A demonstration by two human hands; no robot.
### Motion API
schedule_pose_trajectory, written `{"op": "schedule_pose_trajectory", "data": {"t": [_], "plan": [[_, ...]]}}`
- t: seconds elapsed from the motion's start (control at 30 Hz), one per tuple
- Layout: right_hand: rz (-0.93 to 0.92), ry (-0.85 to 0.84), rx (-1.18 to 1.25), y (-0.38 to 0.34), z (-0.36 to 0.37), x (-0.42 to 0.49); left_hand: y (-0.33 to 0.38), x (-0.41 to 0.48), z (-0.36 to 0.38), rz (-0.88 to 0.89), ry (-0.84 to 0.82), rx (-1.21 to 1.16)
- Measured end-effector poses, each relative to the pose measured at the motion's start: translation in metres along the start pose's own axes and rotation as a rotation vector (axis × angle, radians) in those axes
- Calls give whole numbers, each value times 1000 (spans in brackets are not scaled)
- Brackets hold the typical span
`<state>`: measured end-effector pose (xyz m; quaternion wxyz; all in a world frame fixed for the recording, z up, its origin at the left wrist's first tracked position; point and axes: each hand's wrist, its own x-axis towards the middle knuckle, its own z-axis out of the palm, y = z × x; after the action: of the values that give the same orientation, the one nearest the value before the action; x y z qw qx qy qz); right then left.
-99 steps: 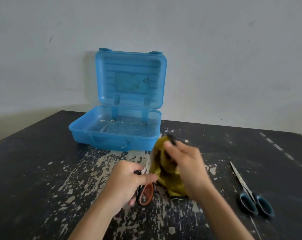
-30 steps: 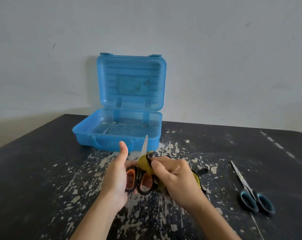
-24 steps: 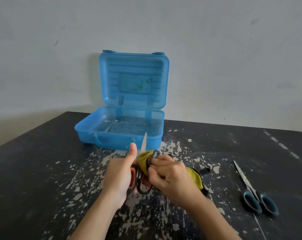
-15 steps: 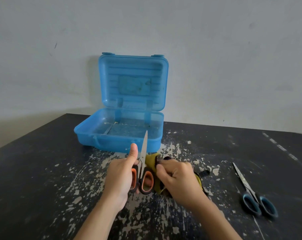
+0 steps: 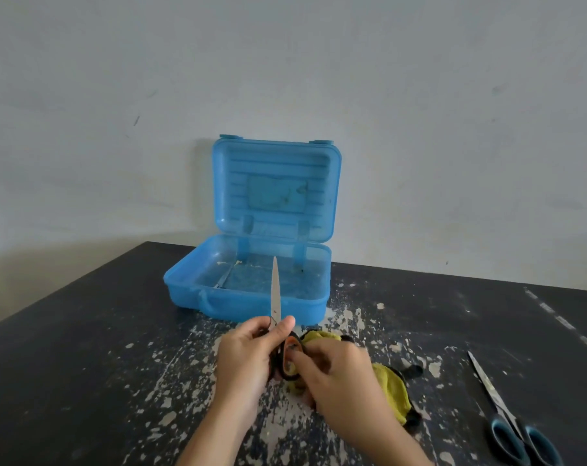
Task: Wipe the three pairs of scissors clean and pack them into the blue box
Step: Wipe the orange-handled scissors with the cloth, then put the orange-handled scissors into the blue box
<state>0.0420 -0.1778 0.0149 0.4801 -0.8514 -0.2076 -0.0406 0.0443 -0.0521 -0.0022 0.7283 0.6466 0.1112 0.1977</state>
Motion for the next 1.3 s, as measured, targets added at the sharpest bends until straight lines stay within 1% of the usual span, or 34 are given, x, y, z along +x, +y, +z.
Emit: {"op": "schedule_pose_trajectory", "data": {"t": [0.1,0.2,0.33,0.43,0.53,0.63,0.77,0.83,0.97,1.17,1.3], "plan": [[91,11,205,-6,-1,14,10,10,3,-1,25,129],[97,59,265,-12,0,34,28,34,8,5,22,346],[125,102,354,-13,4,67,47,80,18,32,4,477],[188,129,252,2,5,82,54,125,21,2,50,617],[207,175,76,24,1,85,49,166,20,-67,66,849],[218,207,-55,44,-5,80,35,188,20,-132,-22,1136],[216,192,-261,61,-12,73,19,195,21,-225,-161,1371],[230,163,-306,66,-13,71,14,193,22,-262,-171,1379],[243,142,-305,69,-15,71,11,193,19,-333,-195,1371],[272,198,-350,66,-23,67,20,186,20,-276,-207,1296],[377,261,-413,61,-39,59,30,170,22,-254,-245,1267]]}}
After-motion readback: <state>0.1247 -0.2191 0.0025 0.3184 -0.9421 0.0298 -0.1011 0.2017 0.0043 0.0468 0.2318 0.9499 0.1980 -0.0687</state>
